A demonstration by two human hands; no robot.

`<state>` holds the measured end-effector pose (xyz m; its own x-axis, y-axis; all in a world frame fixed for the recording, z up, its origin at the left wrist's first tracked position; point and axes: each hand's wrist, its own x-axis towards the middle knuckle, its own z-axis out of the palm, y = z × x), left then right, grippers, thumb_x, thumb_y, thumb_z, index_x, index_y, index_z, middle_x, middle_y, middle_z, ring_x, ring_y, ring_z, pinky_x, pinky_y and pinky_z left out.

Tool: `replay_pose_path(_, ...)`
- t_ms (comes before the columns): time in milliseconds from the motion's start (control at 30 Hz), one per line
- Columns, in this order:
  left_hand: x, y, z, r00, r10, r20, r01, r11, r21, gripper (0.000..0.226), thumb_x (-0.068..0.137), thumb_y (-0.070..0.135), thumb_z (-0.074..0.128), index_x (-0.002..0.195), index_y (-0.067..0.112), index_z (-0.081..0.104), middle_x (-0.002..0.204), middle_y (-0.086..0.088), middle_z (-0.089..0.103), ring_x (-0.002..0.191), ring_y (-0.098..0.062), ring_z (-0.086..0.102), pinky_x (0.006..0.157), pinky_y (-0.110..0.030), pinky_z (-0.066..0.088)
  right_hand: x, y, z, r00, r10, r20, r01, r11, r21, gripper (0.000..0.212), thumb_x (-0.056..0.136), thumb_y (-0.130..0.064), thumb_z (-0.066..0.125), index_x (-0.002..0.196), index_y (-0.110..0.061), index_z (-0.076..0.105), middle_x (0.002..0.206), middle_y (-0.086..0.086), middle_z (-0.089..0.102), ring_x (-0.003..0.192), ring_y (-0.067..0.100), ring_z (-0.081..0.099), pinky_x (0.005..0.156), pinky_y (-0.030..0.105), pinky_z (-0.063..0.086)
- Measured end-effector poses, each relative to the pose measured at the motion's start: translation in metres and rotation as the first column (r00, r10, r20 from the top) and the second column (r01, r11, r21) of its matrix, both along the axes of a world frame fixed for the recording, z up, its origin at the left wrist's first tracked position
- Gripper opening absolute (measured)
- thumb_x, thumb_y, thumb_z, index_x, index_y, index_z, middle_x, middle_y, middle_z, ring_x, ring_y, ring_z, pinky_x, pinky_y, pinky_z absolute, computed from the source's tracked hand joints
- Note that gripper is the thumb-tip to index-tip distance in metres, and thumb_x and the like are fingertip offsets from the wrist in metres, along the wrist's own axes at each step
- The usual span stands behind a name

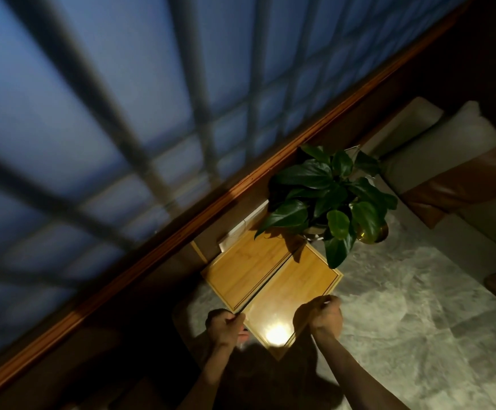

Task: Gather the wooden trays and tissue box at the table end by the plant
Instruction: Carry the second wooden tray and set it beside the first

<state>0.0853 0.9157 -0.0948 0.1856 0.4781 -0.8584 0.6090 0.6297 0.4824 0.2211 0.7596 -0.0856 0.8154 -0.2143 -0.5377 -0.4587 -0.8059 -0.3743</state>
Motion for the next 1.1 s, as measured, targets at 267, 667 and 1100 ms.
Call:
replay_pose_path(267,0.004,0.006,-0.002,0.999,0.036,-0.002,-0.036,0.999,-0.026,0.023,0.085,-0.005,0.07,0.105,-0.014,0.063,0.098,-0.039,0.068,0.074,-0.043,0.071,0.065,-0.044,0.061,0.003,0.0,-0.007,1.0,-0.021,-0.004,0.021,1.0,0.022,0.035,0.095,-0.006,0.057,0.126,-0.002,0.044,0.118,0.025,0.066,0.108,0.044,0.065,0.088,0.051,0.056)
replay_pose_path(667,0.001,0.011,-0.015,0.953,-0.283,-0.104,0.294,0.948,0.118,0.04,0.092,0.011,0.067,0.055,0.011,0.052,0.058,-0.015,0.062,0.052,-0.024,0.057,0.069,-0.043,0.059,-0.004,-0.004,-0.014,0.998,-0.055,-0.002,0.055,0.996,0.073,0.034,0.094,-0.007,0.057,0.126,-0.008,0.046,0.118,0.023,0.067,0.102,0.042,0.066,0.087,0.054,0.057)
replay_pose_path(1100,-0.006,0.0,0.0,0.483,-0.621,-0.617,0.872,0.283,0.398,0.045,0.096,0.047,0.049,0.128,0.016,0.052,0.119,-0.002,0.066,0.104,-0.014,0.064,0.082,-0.026,0.051,-0.007,-0.027,0.006,0.998,-0.004,-0.055,0.024,0.933,0.359,0.032,0.102,-0.02,0.05,0.133,-0.017,0.054,0.13,0.016,0.062,0.129,0.039,0.053,0.113,0.053,0.039)
